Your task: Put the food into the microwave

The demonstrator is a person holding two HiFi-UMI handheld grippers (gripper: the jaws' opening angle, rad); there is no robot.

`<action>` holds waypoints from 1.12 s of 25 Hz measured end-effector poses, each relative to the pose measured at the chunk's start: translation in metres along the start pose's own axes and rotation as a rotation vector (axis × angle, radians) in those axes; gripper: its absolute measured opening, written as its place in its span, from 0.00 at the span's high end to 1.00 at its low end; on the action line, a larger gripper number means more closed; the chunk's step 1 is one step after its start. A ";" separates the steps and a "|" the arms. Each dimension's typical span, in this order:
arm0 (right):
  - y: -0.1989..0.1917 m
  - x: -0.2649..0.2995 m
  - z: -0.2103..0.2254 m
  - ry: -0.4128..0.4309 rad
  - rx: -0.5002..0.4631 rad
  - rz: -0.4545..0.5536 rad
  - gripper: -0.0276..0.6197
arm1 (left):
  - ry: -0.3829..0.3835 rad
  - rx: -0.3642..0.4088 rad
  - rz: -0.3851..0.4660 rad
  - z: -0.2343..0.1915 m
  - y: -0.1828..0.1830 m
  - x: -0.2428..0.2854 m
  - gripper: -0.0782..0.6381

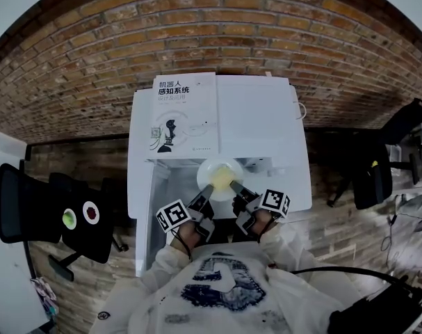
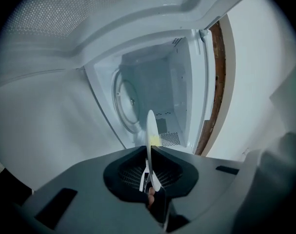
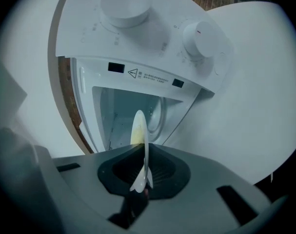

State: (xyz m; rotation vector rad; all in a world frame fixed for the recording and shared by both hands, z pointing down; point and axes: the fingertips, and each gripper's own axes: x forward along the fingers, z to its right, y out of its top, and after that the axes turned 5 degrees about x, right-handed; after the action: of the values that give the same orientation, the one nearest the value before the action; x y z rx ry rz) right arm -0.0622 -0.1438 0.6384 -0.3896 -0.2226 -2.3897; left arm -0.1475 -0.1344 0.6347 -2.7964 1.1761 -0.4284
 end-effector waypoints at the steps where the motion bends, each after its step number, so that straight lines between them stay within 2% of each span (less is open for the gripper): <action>1: 0.002 0.002 0.002 -0.003 0.000 -0.002 0.91 | 0.007 0.000 0.003 -0.002 0.001 0.002 0.84; 18: 0.030 0.034 0.029 -0.054 0.029 -0.001 0.91 | 0.110 -0.005 0.035 -0.035 0.015 0.033 0.84; 28: 0.037 0.052 0.035 -0.066 0.040 0.007 0.91 | 0.145 -0.020 0.058 -0.048 0.028 0.041 0.84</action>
State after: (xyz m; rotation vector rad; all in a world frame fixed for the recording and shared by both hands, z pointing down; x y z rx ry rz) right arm -0.0668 -0.1944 0.6903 -0.4504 -0.2975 -2.3639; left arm -0.1527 -0.1816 0.6846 -2.7805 1.2932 -0.6274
